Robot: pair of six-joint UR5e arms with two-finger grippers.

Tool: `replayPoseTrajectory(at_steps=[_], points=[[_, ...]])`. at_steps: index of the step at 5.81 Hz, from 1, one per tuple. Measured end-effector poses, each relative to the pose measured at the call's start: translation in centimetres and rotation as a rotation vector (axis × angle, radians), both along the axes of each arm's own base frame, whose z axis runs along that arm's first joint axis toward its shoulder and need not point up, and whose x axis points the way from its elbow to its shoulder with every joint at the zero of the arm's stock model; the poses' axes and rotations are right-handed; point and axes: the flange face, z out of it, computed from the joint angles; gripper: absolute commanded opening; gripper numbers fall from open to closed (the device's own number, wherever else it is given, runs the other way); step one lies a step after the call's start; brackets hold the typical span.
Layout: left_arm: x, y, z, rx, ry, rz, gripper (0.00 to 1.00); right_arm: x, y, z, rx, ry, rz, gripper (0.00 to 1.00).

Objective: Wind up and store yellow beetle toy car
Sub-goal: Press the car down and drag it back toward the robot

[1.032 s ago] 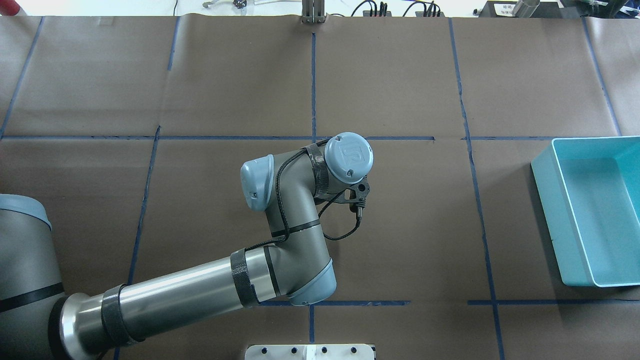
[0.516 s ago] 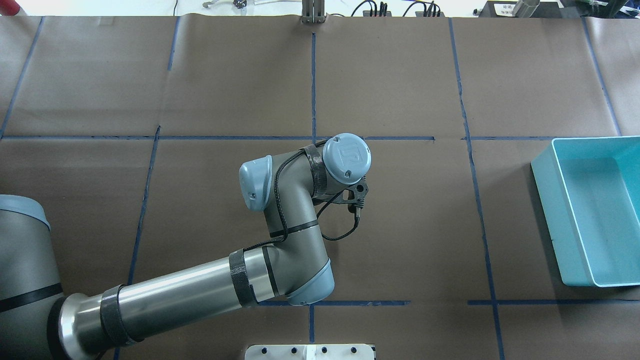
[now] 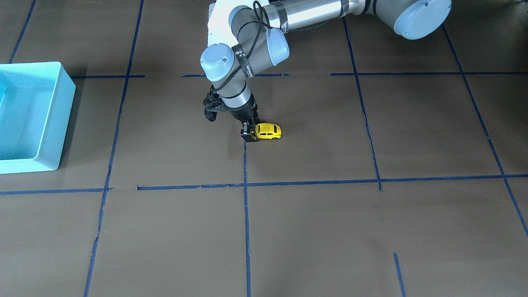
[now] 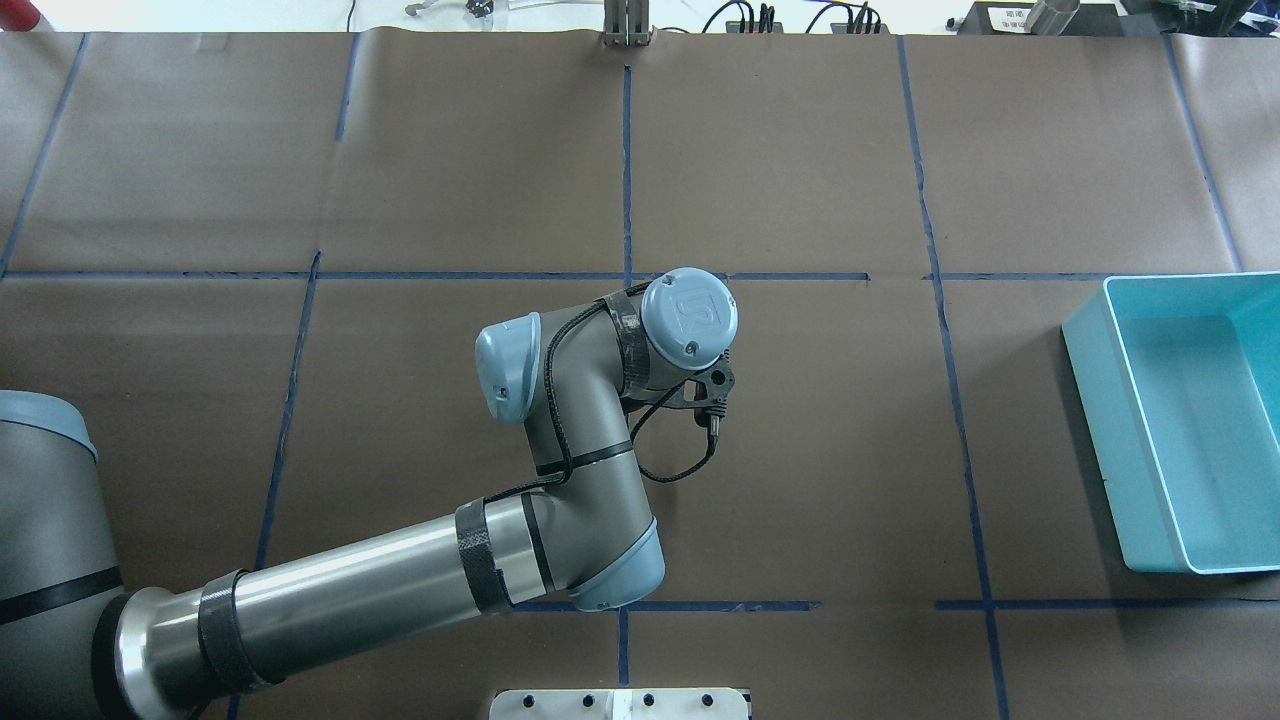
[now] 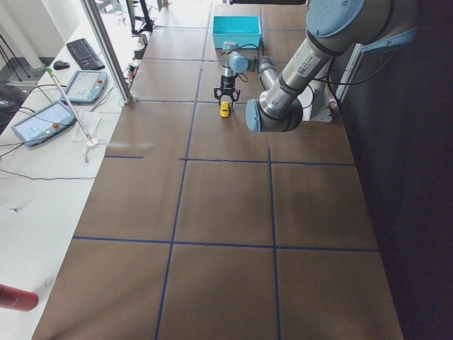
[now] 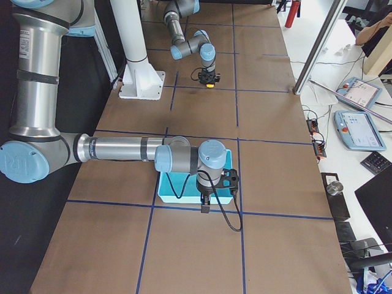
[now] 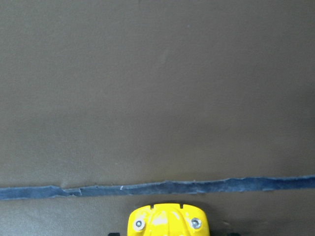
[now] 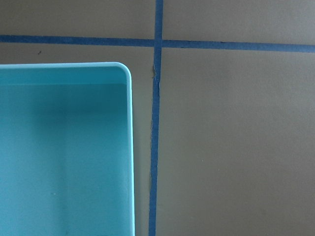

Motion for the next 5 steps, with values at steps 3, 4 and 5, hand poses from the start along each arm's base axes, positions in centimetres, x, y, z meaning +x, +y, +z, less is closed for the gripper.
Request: replayPoseTrajectory(at_steps=[3, 4, 5], points=[[-1.4, -1.6, -1.8, 0.020, 0.084, -0.008, 0.00, 0.0, -0.1, 0.2, -0.003, 0.000, 0.000, 1.00], [-2.6, -2.5, -2.8, 0.005, 0.137, -0.005, 0.00, 0.0, -0.1, 0.2, -0.003, 0.000, 0.000, 1.00], [-3.6, -3.3, -3.6, -0.012, 0.197, 0.005, 0.00, 0.0, -0.1, 0.2, -0.004, 0.000, 0.000, 1.00]])
